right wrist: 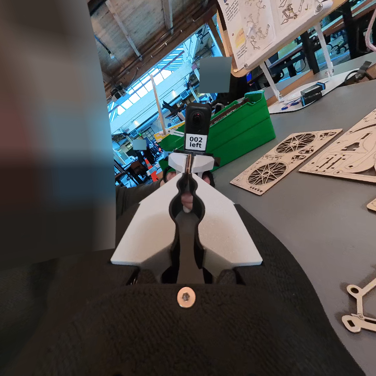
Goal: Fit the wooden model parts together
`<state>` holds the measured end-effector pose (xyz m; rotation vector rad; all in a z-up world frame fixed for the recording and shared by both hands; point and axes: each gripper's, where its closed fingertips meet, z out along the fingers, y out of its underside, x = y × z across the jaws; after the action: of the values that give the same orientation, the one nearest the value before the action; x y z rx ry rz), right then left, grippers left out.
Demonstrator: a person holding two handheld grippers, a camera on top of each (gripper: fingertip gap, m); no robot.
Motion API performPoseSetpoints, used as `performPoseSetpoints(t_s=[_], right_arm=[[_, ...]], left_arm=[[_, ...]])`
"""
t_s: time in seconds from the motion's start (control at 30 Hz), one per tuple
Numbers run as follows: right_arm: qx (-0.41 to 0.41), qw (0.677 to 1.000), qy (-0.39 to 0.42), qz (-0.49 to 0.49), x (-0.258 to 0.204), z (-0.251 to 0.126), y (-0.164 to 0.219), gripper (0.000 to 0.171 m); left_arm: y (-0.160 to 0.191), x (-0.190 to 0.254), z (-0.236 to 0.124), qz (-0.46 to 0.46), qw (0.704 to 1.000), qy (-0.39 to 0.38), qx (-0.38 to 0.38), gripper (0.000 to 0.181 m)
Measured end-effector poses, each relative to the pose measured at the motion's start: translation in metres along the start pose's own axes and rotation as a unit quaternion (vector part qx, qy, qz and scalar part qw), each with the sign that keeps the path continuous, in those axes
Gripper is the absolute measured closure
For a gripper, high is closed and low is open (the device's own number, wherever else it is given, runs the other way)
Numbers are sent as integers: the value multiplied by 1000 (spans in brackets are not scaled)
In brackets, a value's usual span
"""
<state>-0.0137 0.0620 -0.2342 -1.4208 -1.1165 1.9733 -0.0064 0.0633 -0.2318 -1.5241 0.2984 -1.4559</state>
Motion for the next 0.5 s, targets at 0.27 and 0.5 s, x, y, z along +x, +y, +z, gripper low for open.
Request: performPoseSetpoints(t_s=[0.27,0.5], right_arm=[[40,996,41,-61,-2,0,-10,169],[112,993,26,-15,-8,-1,-19,169]], left_arm=[[-6,3,3,89,995,-46,30,181],[-12,12,6,167,979,-76,83,181]])
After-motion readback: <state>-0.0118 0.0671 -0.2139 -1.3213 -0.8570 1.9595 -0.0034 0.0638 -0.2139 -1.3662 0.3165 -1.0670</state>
